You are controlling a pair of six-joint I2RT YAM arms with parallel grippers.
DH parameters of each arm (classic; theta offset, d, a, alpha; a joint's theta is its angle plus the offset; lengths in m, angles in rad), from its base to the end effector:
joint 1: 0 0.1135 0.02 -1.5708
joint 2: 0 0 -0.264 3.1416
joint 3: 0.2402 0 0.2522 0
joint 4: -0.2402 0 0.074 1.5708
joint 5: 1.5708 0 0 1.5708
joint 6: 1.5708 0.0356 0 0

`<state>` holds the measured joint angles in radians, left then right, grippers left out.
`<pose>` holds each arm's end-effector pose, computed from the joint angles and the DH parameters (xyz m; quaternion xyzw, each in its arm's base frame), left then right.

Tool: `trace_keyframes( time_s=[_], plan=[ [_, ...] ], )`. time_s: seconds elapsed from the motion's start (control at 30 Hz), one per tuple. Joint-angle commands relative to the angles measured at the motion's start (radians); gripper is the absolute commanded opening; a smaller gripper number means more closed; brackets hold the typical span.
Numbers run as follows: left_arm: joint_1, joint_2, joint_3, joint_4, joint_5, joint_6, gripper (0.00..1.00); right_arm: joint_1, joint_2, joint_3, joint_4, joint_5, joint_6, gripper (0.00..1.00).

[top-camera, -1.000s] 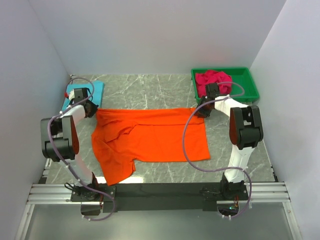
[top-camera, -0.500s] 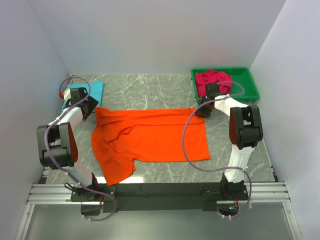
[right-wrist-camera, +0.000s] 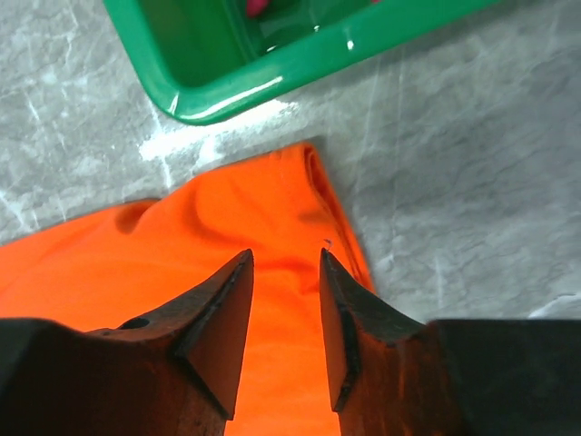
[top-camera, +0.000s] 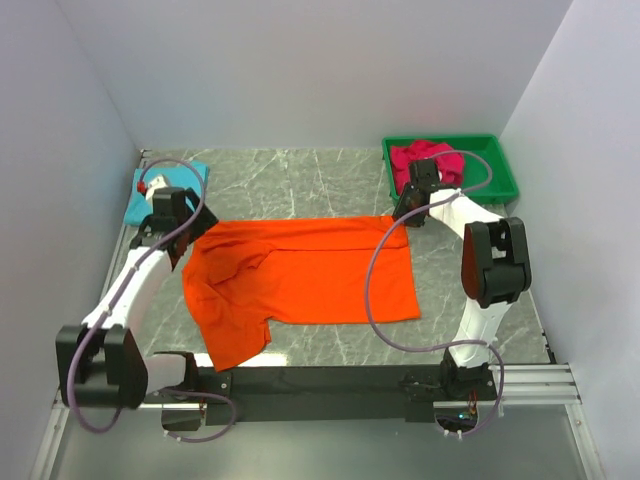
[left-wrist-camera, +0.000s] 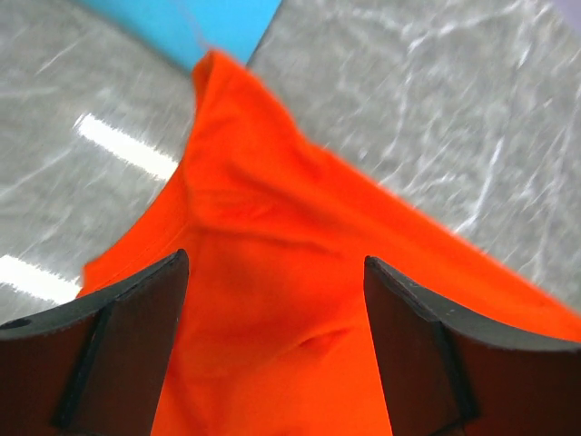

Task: Fold and stack the t-shirts
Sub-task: Fold the tshirt

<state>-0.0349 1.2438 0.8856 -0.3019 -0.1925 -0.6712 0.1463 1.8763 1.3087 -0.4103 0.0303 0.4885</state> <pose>0.2718 -0.0027 0.2670 -0.3198 0.8359 -0.0704 0.4406 0.3953 0.0572 0.1933 0.1672 0.9416 0.0774 0.2820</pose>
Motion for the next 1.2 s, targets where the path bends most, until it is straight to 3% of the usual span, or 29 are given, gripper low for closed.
trace_keyframes(
  time_s=[0.0, 0.4, 0.5, 0.6, 0.63, 0.7, 0.97, 1.07, 1.1, 1.17],
  plan=[
    [0.003, -0.107, -0.065, -0.016, 0.028, 0.080, 0.83, -0.001, 0.020, 0.061, 0.022, 0.057, -0.039, 0.43],
    [0.003, -0.205, -0.178, 0.035, 0.047, 0.140, 0.83, -0.024, 0.159, 0.179, -0.033, 0.028, -0.031, 0.46],
    [0.003, -0.205, -0.191, 0.046, 0.044, 0.137, 0.83, -0.025, 0.175, 0.184, -0.042, 0.025, -0.034, 0.42],
    [0.003, -0.199, -0.198, 0.047, 0.036, 0.139, 0.82, -0.036, 0.175, 0.178, -0.054, 0.040, -0.034, 0.25],
    [0.003, -0.199, -0.200, 0.046, 0.033, 0.139, 0.83, -0.040, 0.170, 0.175, -0.059, 0.052, -0.034, 0.12],
    [0.003, -0.202, -0.200, 0.044, 0.028, 0.142, 0.82, -0.065, 0.149, 0.159, -0.073, 0.106, -0.039, 0.00],
    [0.003, -0.199, -0.195, 0.043, 0.045, 0.144, 0.81, -0.183, 0.070, 0.132, -0.079, 0.221, -0.062, 0.00],
    [0.003, -0.193, -0.195, 0.046, 0.077, 0.144, 0.81, -0.189, 0.067, 0.161, -0.102, 0.224, -0.054, 0.12],
    [0.003, -0.192, -0.198, 0.046, 0.090, 0.140, 0.81, -0.189, 0.063, 0.162, -0.116, 0.206, -0.050, 0.24],
    [-0.003, -0.191, -0.203, 0.050, 0.117, 0.125, 0.80, -0.177, 0.020, 0.144, -0.119, 0.189, -0.031, 0.34]
  ],
)
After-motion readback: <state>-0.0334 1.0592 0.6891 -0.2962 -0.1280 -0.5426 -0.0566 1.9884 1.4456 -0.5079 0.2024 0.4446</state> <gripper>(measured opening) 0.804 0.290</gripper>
